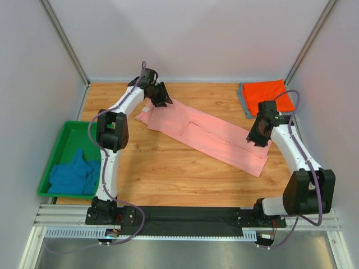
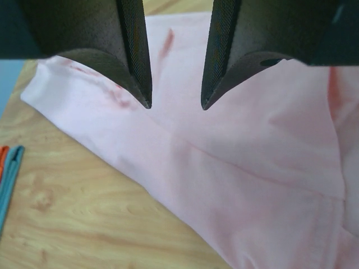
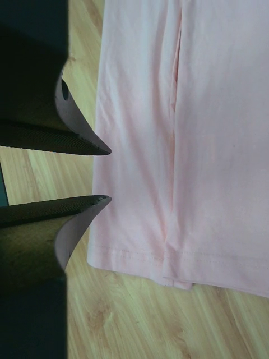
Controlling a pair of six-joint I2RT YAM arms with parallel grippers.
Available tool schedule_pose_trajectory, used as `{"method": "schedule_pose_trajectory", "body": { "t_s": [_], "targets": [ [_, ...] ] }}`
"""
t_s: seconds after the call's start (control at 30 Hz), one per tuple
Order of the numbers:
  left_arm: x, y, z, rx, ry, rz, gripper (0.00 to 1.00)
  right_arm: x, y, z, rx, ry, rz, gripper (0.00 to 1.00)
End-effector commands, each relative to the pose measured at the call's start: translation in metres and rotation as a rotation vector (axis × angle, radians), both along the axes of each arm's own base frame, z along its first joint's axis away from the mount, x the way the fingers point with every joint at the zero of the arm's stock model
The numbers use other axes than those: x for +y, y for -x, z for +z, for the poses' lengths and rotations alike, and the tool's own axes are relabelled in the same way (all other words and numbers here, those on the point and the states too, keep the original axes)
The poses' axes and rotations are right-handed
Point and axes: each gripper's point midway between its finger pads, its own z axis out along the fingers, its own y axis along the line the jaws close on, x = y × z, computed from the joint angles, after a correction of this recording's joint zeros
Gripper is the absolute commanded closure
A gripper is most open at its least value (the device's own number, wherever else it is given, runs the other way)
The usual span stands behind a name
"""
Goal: Fold and stack the t-shirts
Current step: Fold the tshirt
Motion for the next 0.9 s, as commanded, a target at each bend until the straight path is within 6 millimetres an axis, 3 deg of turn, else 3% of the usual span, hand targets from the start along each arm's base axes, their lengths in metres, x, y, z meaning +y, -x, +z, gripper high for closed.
{"method": "schedule_pose_trajectory", "body": {
  "t_s": [0.0, 0.03, 0.1, 0.23, 0.43, 0.6, 0.67, 0.7, 0.77, 0.83, 0.87],
  "targets": [
    [-0.025, 0.016, 0.094, -0.185, 0.075, -0.062, 0.52, 0.009, 0.009, 0.019, -0.039, -0.05, 0.007, 0.64],
    [-0.034, 0.032, 0.098, -0.166, 0.066, -0.087, 0.52, 0.009, 0.01, 0.019, -0.038, -0.05, 0.012, 0.64],
    [-0.047, 0.059, 0.086, -0.105, 0.029, -0.126, 0.53, 0.008, 0.013, 0.024, -0.048, -0.044, 0.019, 0.64],
    [-0.053, 0.095, 0.043, 0.031, -0.066, -0.123, 0.55, 0.007, 0.017, 0.037, -0.066, -0.04, 0.036, 0.64],
    [-0.018, 0.12, -0.018, 0.234, -0.282, -0.029, 0.56, 0.01, 0.017, 0.053, -0.1, -0.047, 0.055, 0.64],
    [0.011, 0.123, -0.054, 0.33, -0.401, 0.022, 0.56, 0.011, 0.018, 0.054, -0.109, -0.06, 0.045, 0.64],
    [0.017, 0.116, -0.058, 0.341, -0.407, 0.024, 0.56, 0.011, 0.019, 0.056, -0.112, -0.063, 0.043, 0.64],
    [0.03, 0.117, -0.071, 0.389, -0.437, 0.037, 0.56, 0.012, 0.02, 0.056, -0.114, -0.063, 0.041, 0.64],
    [0.039, 0.101, -0.067, 0.37, -0.447, 0.045, 0.56, 0.01, 0.019, 0.057, -0.116, -0.059, 0.032, 0.64],
    [0.061, 0.088, -0.074, 0.382, -0.462, 0.075, 0.56, 0.011, 0.021, 0.054, -0.107, -0.059, 0.032, 0.65],
    [0.065, 0.072, -0.065, 0.344, -0.445, 0.096, 0.56, 0.01, 0.022, 0.052, -0.102, -0.059, 0.03, 0.64]
  ]
}}
